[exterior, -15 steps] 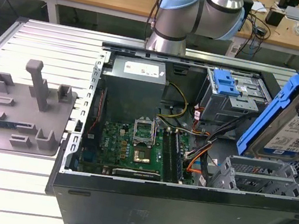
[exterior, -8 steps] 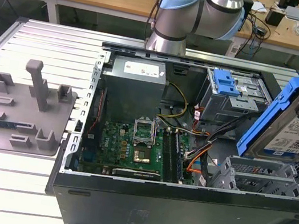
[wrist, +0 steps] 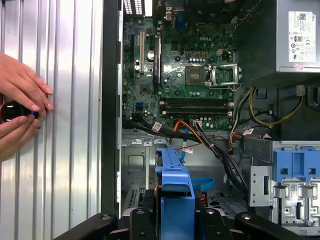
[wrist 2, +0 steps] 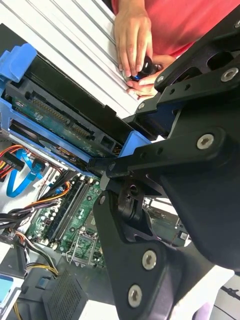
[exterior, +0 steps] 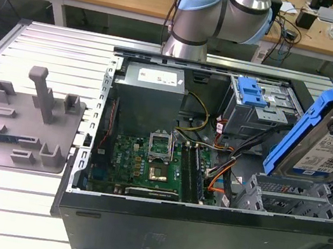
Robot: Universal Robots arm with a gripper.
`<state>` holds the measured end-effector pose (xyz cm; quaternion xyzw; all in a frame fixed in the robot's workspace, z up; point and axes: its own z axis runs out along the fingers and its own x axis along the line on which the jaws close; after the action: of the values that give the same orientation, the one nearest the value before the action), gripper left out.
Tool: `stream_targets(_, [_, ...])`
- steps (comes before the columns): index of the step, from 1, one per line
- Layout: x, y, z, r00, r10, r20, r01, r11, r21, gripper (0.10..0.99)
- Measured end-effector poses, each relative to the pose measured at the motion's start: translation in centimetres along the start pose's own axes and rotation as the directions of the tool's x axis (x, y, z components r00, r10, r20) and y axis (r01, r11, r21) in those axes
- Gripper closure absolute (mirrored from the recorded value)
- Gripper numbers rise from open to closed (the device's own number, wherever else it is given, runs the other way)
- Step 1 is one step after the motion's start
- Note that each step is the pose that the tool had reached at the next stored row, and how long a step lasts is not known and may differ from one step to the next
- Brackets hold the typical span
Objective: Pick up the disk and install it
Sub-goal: 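Insert the disk into the insertion slot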
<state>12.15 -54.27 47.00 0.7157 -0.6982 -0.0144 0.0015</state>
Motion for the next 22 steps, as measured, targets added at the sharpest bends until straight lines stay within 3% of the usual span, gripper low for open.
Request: stream_targets(22, [0.58, -0.13, 1.83, 1.0000, -0.003, -0.0003, 0.003, 1.0000, 0.000, 0.722])
